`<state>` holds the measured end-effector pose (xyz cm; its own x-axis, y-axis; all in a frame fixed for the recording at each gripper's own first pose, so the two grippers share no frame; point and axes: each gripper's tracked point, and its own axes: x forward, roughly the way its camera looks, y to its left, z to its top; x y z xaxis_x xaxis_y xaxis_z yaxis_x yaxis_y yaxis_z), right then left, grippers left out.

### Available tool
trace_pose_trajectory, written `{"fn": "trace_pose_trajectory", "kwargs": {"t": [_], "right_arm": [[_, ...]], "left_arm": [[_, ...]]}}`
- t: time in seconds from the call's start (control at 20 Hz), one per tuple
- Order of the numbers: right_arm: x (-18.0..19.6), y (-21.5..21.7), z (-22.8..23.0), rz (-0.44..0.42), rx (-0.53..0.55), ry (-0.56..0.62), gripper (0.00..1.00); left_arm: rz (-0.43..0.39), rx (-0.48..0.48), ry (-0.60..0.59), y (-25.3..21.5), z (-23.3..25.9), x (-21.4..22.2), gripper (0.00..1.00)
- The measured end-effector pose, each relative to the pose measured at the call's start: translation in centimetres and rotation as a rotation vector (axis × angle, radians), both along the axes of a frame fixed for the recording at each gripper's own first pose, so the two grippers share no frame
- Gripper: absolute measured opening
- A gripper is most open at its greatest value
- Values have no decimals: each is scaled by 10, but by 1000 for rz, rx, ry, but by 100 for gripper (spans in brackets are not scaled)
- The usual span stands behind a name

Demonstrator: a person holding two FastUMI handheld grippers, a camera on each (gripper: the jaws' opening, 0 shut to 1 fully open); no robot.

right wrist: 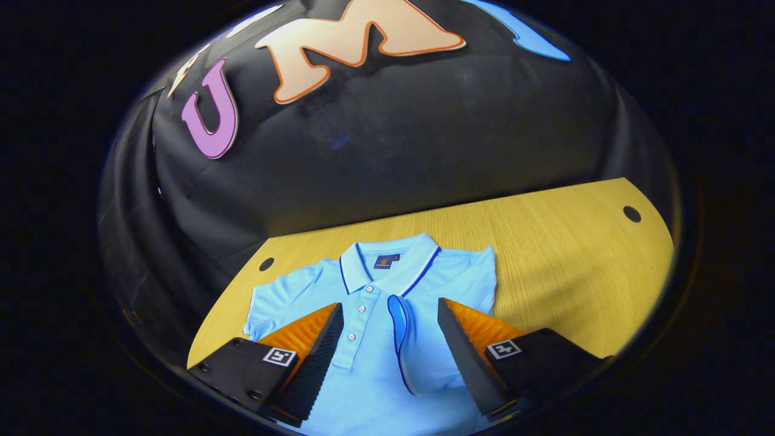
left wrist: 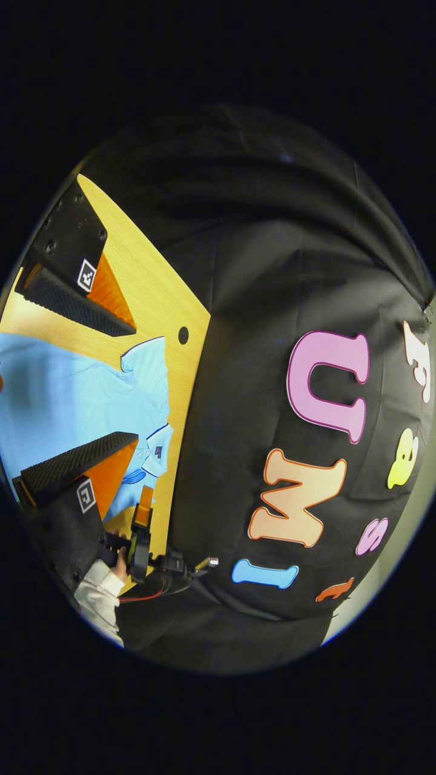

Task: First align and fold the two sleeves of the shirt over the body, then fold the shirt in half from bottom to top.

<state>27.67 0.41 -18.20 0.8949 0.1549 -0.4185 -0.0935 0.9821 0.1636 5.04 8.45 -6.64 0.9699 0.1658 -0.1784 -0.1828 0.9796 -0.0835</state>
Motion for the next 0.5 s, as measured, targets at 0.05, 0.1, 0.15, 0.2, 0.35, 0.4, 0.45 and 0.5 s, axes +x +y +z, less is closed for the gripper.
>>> {"fn": "trace_pose_trajectory", "kwargs": {"t": [0.05, 0.1, 0.15, 0.2, 0.35, 0.4, 0.45, 0.5], "right_arm": [[-10, -1, 9, -3, -13, -19, 92], [-24, -2, 18, -7, -27, -44, 98], [-38, -6, 26, -14, -50, -63, 98], [-54, -10, 32, -20, -69, -78, 98], [-102, -20, 44, -50, -97, -90, 98], [-118, -21, 46, -62, -87, -87, 97], [-132, -23, 47, -77, -78, -83, 97], [-148, -25, 45, -93, -79, -67, 97]], "left_arm": [[-2, -1, 8, 7, -7, 9, 95], [-5, -4, 13, 14, -11, 21, 95], [-11, -9, 25, 19, -19, 34, 95], [-19, -11, 39, 25, -26, 46, 95], [-49, 18, 77, 41, -44, 85, 95], [-60, 36, 95, 46, -51, 98, 95], [-70, 54, 111, 52, -57, 110, 95], [-79, 67, 127, 56, -63, 123, 95]]}}
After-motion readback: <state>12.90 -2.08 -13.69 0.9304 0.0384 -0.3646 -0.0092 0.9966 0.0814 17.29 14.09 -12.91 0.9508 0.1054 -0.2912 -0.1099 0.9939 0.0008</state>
